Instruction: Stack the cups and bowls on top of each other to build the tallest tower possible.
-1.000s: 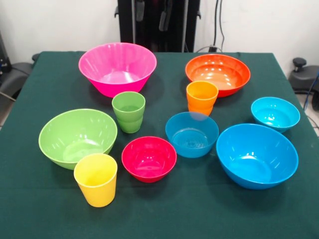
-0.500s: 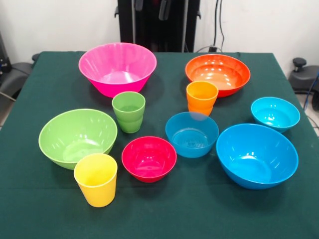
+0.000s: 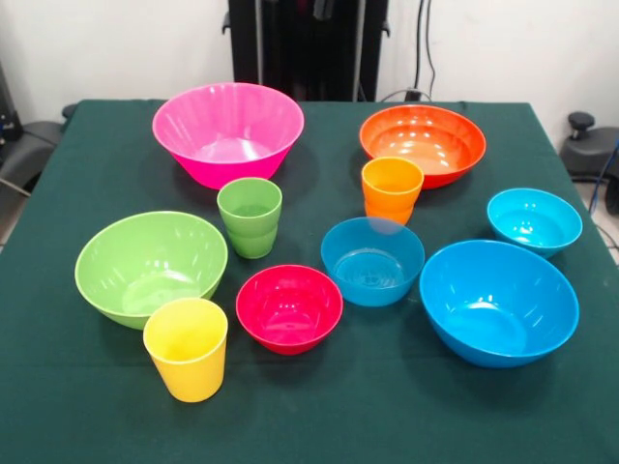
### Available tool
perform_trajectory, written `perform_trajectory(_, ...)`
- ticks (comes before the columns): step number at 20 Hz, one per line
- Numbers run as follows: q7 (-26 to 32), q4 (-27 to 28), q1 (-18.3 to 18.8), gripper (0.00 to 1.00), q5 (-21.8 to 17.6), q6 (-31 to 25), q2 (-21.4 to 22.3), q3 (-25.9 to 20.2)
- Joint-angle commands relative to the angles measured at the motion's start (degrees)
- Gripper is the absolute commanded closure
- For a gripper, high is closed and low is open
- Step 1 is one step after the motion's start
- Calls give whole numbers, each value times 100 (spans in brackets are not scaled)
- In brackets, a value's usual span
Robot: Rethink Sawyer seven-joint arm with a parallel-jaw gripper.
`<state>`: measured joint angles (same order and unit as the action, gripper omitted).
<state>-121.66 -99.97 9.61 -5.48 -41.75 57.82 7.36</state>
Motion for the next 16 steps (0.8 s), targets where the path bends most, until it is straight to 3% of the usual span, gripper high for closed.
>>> perform_trajectory(1, -144, 276, -118, 0, 67, -1704, 450, -166)
perform_trajectory(5, -216, 546, -100, 0, 81, -2089, 491, -235)
perform_trajectory(12, -623, 551, -126, 0, 324, -1920, 552, -230)
perform_trajectory(16, -396, 721, -13, 0, 435, -2450, 725, -236)
